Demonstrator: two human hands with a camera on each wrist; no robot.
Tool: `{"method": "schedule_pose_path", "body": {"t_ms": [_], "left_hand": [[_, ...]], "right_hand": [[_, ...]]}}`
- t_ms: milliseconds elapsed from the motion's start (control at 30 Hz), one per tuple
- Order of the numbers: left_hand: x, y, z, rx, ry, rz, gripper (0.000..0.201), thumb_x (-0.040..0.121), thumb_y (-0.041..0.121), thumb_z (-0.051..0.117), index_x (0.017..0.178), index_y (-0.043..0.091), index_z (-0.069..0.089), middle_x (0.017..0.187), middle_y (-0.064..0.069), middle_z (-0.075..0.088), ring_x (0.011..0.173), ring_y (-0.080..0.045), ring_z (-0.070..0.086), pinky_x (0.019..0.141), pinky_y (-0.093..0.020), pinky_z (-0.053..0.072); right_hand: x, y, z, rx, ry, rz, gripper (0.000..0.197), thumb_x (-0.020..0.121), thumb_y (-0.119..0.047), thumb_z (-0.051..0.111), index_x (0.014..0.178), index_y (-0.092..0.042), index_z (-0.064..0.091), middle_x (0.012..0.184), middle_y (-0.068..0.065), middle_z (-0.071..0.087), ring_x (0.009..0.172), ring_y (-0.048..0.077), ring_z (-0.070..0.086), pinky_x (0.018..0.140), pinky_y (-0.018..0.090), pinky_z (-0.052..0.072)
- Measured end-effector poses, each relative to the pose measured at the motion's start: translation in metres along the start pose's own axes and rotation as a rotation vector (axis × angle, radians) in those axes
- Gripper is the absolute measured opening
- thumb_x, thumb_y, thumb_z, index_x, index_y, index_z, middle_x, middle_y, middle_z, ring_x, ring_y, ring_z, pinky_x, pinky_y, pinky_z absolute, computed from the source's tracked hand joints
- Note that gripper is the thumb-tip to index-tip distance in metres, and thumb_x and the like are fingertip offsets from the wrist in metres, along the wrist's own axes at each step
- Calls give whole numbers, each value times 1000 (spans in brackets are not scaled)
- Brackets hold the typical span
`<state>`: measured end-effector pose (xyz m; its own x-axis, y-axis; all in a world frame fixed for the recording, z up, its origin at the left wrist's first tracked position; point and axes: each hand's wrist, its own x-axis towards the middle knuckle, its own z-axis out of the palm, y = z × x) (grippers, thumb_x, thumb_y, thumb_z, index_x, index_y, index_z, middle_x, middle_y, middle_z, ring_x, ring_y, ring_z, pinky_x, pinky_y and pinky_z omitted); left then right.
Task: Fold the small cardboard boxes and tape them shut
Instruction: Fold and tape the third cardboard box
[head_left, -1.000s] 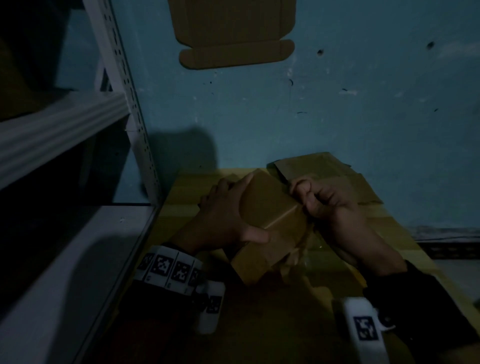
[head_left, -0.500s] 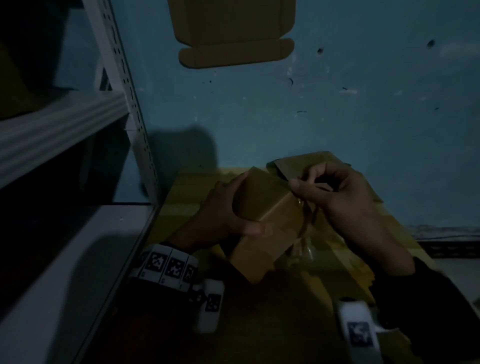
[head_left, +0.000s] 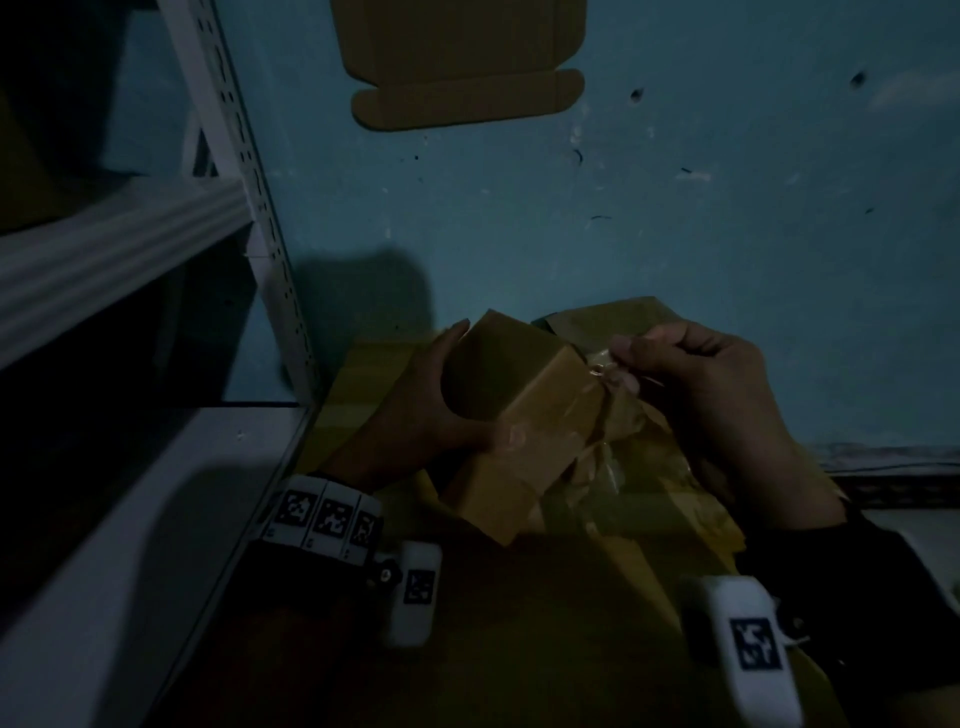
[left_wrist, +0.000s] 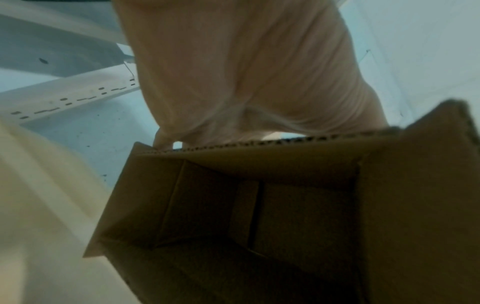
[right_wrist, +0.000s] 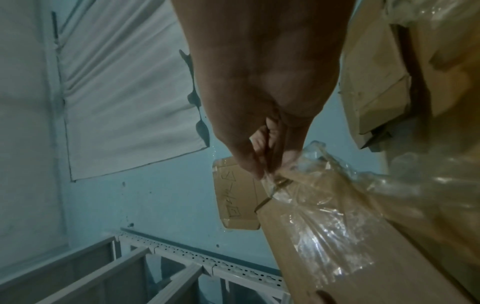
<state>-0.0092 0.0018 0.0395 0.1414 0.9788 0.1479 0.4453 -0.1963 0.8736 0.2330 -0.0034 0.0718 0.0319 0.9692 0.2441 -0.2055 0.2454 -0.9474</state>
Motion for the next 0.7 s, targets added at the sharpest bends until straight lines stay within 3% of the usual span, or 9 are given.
{"method": "schedule_pose_path", "body": {"t_ms": [67,167,333,467,533,600,700], "left_hand": [[1,-2,0,-8,1,8,138,38,61,86,154,32,18,153,7,32,135,-13,39,108,-43,43],[1,-3,-3,-49,13,43,128,40,56,84,151,29,26,144,11,39,122,-3,47,94,-23,46],[-1,0,-8,-126,37,110,111,45,38,88,143,17,40,126,13,54,102,16,57,75,-6,50],[-1,-7,-7,-161,10,66,119,43,36,93,146,24,34,125,19,50,99,19,56,73,-9,51],[0,-9,-5,-181,-11,54,111,43,35,93,138,34,36,121,23,50,97,21,56,72,-9,52],[2,-9,-2,-167,-12,19,105,41,46,89,132,43,37,129,18,50,108,11,57,84,-19,55],[5,-13,2,-79,5,-2,120,40,61,90,143,40,31,147,6,40,130,-14,47,104,-44,47]], "right_hand": [[0,0,1,-63,37,-7,11,80,-4,75,73,-1,66,73,20,69,73,29,68,74,35,59],[2,1,-5,-110,119,-14,7,81,-1,73,79,5,69,86,25,73,76,31,71,72,34,60],[5,-2,-14,-72,105,111,10,86,1,66,90,9,70,81,20,75,77,29,73,76,35,63],[5,-5,-19,6,44,226,12,91,-3,63,94,8,69,80,18,73,73,25,73,67,31,61],[6,-4,-22,19,74,230,12,91,-3,63,92,7,69,79,18,73,73,25,72,64,29,61],[7,-1,-23,-71,111,206,12,91,-4,64,91,5,71,80,19,75,74,26,72,66,30,63],[10,8,-21,-279,192,116,11,91,-8,65,91,-1,74,89,16,76,85,28,75,79,37,62]]}}
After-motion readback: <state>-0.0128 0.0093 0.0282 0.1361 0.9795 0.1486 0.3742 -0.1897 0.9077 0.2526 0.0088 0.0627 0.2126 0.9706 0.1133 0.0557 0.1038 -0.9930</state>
